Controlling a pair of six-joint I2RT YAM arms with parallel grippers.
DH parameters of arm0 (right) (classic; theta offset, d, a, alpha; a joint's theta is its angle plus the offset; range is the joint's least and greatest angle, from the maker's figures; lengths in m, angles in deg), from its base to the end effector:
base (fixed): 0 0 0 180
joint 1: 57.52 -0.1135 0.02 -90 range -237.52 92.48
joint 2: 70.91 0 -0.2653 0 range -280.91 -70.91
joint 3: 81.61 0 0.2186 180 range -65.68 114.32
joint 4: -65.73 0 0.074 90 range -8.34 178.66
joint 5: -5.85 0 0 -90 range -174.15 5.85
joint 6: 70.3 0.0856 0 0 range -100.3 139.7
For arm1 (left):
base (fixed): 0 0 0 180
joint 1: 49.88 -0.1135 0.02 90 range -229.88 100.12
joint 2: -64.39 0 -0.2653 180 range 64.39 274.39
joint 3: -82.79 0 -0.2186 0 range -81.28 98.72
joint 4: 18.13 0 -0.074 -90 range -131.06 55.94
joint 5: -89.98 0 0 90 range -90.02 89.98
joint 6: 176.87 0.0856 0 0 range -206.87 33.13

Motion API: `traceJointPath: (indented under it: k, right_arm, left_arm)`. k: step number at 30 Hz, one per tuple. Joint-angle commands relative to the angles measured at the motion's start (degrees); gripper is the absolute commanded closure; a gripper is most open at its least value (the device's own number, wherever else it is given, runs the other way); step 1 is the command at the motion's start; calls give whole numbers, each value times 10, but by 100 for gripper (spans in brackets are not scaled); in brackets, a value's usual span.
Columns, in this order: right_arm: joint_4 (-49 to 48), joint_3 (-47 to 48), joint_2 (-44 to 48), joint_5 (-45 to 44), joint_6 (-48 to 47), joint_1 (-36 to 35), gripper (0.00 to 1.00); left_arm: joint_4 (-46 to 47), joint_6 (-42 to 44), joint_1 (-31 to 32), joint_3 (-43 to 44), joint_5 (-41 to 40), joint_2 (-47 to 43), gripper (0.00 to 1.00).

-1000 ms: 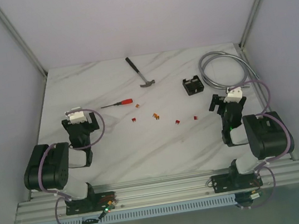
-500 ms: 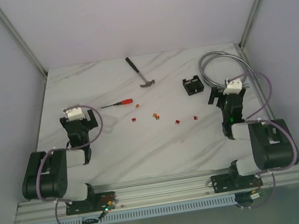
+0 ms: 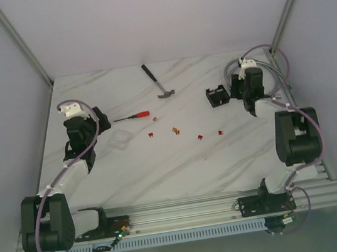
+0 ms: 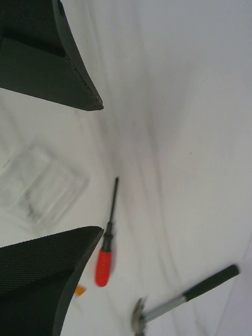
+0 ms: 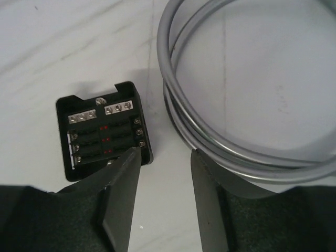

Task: Snap on the fuse box
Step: Pick up the fuse box base from the center of the board.

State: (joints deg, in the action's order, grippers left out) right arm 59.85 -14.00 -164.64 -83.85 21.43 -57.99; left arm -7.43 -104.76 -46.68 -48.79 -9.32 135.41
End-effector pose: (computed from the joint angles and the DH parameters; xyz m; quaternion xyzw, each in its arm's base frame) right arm 0.3833 0.0036 0.2268 0.0075 0.8203 0.0131 0.5717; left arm 0.2909 -0.0024 0.2477 -0.1496 0.7612 -0.0530 0.6288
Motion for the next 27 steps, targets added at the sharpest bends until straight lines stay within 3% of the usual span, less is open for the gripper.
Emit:
traceJointPath:
  k: [1, 7, 18, 27]
  right_arm:
    - [97, 72, -64, 36, -16, 1, 54]
    - [170, 154, -138, 73, -30, 1, 60]
    - [203, 201, -193, 96, -43, -5, 69]
    - [217, 210, -187, 74, -58, -16, 88]
  left_arm:
    - [-66, -34, 4, 6, 93, -19, 0]
    - [-73, -41, 15, 8, 138, -26, 0]
    - [-89, -59, 35, 28, 162, -12, 0]
    - [-99, -84, 59, 41, 187, -8, 0]
